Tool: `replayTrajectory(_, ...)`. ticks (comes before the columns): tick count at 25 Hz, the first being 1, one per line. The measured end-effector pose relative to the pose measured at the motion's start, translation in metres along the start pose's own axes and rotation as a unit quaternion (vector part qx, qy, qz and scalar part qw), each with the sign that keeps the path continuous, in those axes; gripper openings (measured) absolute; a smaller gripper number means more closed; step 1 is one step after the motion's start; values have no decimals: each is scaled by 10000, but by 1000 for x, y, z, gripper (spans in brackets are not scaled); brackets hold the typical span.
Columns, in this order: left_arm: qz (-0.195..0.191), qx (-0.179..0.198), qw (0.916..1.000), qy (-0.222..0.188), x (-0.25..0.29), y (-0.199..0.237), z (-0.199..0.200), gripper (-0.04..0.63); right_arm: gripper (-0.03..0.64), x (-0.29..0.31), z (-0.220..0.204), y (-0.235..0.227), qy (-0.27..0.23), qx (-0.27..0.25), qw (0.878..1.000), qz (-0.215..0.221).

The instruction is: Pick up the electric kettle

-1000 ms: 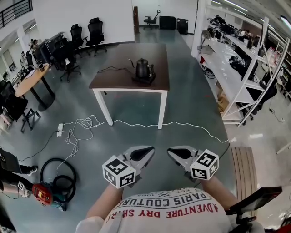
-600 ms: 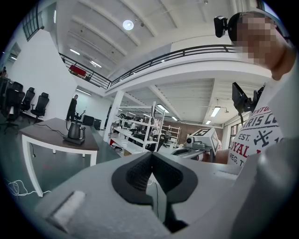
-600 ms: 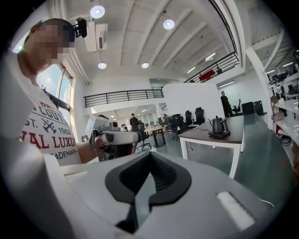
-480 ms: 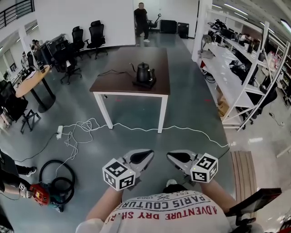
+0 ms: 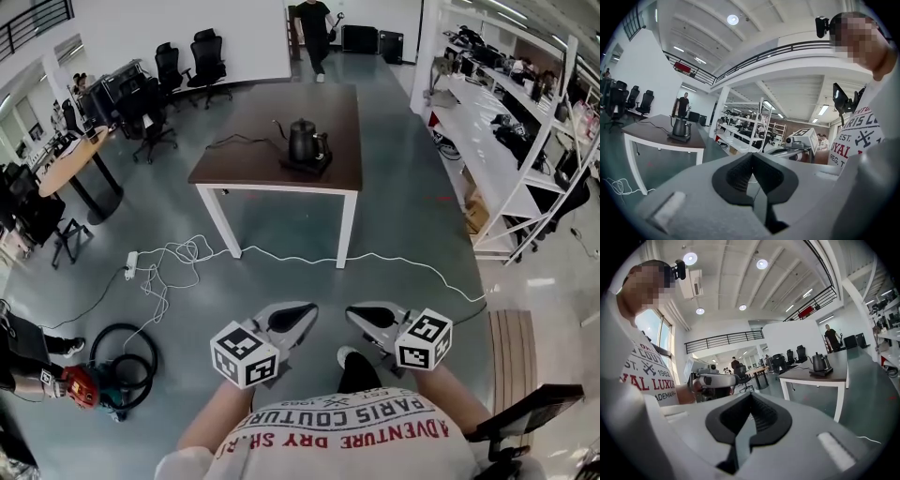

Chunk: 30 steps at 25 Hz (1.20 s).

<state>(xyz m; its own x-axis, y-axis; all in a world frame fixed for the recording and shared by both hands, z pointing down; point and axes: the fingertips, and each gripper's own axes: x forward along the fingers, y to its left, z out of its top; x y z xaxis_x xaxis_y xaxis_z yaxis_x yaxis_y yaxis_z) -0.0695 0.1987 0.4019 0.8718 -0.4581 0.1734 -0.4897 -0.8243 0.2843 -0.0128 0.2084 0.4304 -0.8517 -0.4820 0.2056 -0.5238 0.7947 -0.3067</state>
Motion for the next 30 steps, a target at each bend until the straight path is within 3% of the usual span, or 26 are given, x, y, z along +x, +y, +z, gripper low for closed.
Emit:
replayTrajectory(18, 310, -176, 9994, 23, 132, 116, 45, 1, 5, 30, 49, -173, 36, 236, 9995, 230)
replayTrajectory(24, 471, -187, 9987, -50, 194, 159, 77, 1, 4, 30, 79, -246, 98, 32, 9996, 245)
replayTrajectory(30, 595, -94, 9981, -110, 222, 176, 97, 1, 3, 33, 99, -281, 102, -136, 9992, 350)
